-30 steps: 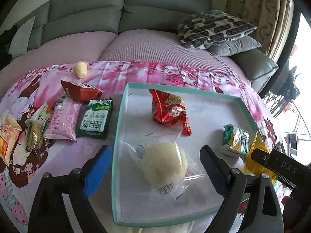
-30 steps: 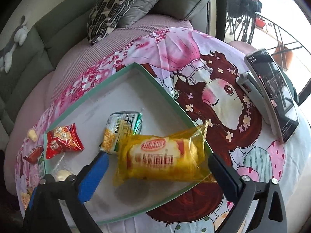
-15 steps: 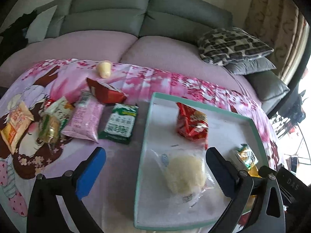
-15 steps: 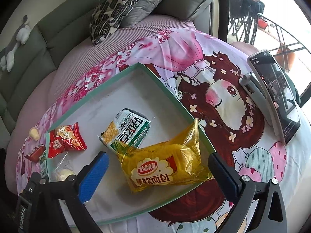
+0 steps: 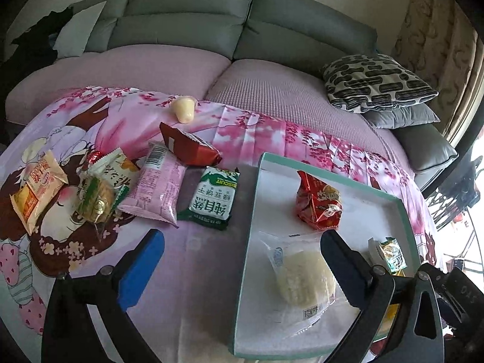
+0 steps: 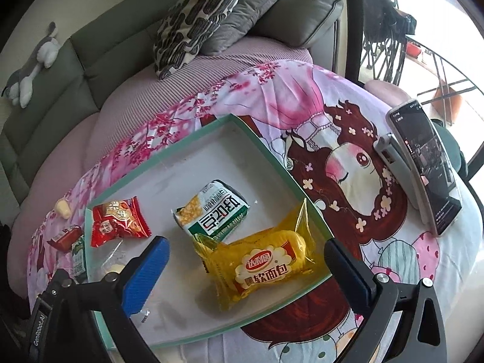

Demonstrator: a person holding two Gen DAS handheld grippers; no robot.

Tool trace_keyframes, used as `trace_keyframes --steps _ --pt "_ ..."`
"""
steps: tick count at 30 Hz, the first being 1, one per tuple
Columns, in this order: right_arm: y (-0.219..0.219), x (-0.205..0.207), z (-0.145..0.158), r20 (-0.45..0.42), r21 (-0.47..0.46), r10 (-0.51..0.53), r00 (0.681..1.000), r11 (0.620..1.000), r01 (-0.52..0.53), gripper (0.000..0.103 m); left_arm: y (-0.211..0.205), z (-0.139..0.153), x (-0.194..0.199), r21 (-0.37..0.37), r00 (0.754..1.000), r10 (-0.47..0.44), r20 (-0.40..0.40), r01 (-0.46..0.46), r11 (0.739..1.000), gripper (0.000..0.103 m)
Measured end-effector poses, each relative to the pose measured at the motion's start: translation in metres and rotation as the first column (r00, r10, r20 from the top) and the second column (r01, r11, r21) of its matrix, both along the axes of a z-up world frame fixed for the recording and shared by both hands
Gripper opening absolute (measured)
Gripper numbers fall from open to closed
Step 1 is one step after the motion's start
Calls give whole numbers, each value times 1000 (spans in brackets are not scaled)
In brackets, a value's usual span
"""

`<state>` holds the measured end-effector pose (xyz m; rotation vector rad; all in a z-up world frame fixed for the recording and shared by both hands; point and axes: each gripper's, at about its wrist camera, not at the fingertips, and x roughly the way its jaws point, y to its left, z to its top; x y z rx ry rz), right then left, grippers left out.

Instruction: Organize snacks

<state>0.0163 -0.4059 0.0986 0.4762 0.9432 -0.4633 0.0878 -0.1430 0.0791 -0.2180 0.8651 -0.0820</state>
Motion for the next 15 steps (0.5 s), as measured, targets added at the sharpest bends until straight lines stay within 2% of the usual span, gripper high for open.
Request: trace_keyframes --steps 10,15 --pt "9 4 0 -13 -20 21 1000 1000 -21 103 14 1 1 -2 999 39 -9 -39 999 103" --pt "20 5 13 34 -49 37 999 998 -35 103 22 0 2 14 998 56 -25 -56 998 103"
